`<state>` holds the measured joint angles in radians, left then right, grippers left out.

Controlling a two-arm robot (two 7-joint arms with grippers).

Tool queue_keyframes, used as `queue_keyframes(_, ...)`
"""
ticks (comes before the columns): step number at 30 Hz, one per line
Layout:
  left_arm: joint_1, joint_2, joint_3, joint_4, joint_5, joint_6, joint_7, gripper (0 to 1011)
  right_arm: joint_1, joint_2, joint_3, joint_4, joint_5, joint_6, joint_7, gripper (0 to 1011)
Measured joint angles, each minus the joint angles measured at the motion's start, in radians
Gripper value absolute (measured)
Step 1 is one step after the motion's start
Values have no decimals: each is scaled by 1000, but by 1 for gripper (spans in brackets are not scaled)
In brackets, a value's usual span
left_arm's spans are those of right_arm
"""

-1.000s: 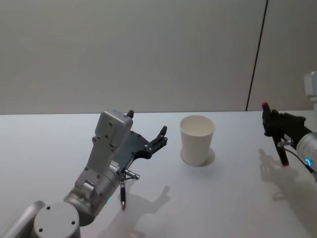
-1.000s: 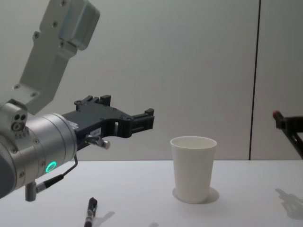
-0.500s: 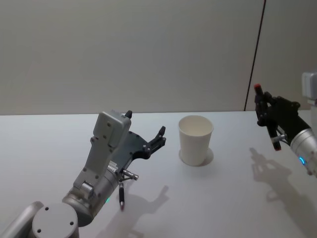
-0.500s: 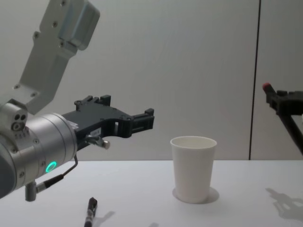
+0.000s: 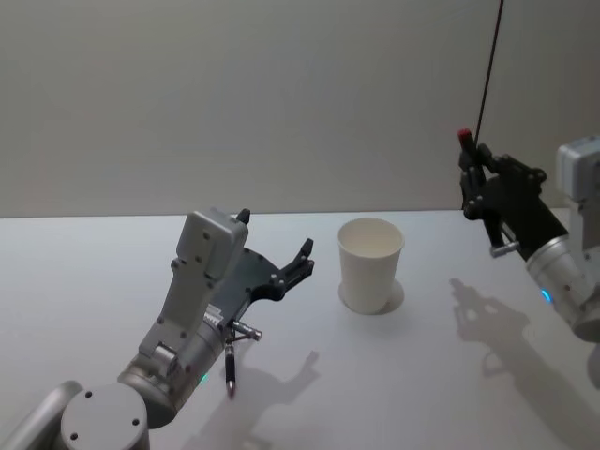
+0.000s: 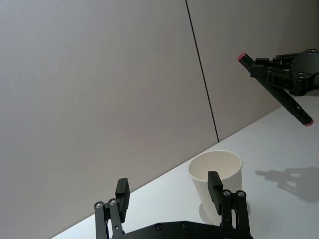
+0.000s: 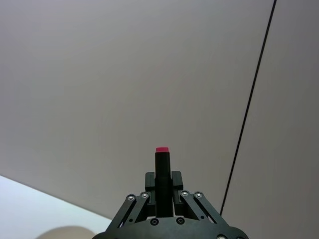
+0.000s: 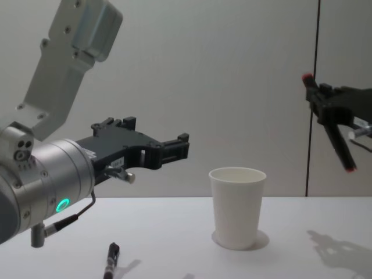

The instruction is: Place the pen into the pen holder.

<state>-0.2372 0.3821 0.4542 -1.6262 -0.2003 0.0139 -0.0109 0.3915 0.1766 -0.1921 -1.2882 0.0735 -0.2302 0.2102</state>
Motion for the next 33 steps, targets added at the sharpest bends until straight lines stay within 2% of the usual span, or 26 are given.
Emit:
queue_keyframes(6,0,0,0,0,0,0,0,1003,43,-24,-13,85,-3,-108,11,179)
queue_keyframes(16,0,0,0,0,0,0,0,1003,107,-62,-33,215,16,-243,35,179)
queue_keyframes(24,0,0,0,0,0,0,0,1003,159,-94,-51,320,44,-328,63,179)
queue_keyframes(33,0,0,0,0,0,0,0,1003,217,-127,-69,430,65,-395,87,179)
